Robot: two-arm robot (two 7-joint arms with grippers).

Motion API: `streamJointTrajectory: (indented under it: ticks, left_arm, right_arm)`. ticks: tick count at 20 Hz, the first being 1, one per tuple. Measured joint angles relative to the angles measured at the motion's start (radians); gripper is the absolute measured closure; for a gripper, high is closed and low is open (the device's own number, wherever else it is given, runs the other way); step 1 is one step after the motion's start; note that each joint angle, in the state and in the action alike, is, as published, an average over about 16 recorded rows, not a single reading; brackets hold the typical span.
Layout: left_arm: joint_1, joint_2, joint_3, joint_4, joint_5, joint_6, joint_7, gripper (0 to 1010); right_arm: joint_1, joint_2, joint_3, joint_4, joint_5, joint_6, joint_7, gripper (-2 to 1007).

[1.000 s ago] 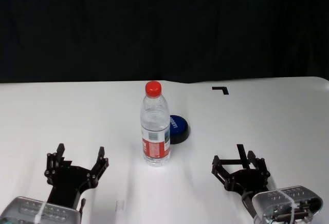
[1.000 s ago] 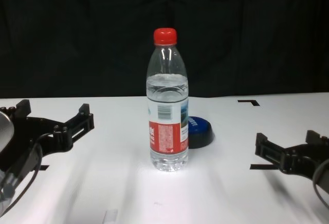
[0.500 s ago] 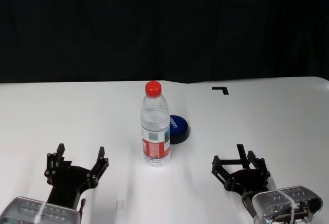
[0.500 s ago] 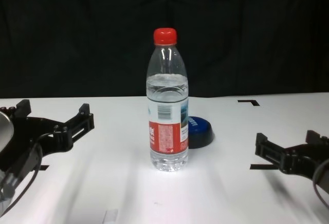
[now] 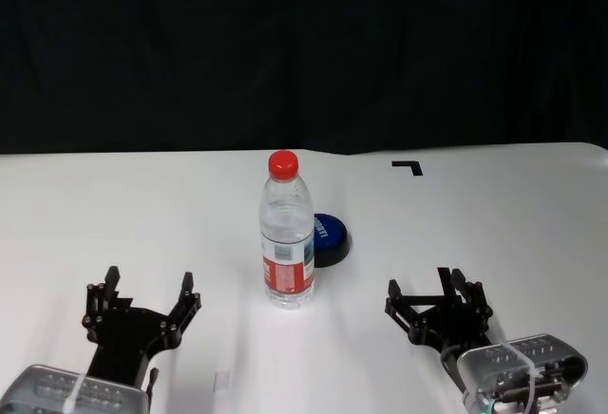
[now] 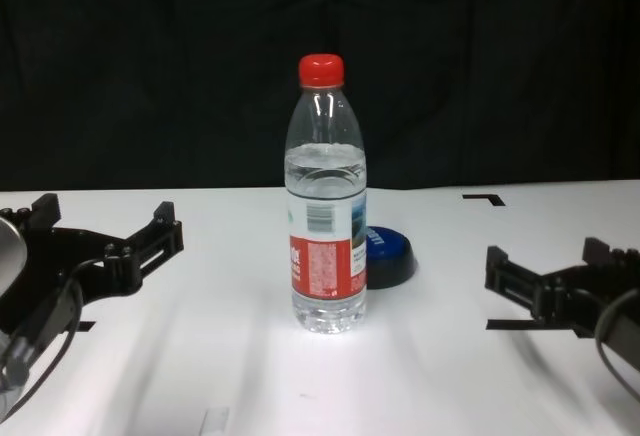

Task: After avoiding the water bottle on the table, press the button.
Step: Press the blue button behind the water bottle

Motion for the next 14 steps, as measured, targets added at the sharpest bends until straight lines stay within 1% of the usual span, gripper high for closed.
streamJointTrajectory:
  ticks: [14]
  left_arm:
    - [0.0,0.0,0.0,0.0,0.0,0.0,0.0,0]
  right_arm:
    - [0.058,-0.018,0.037,0.025,-0.062,0.001,0.038,2]
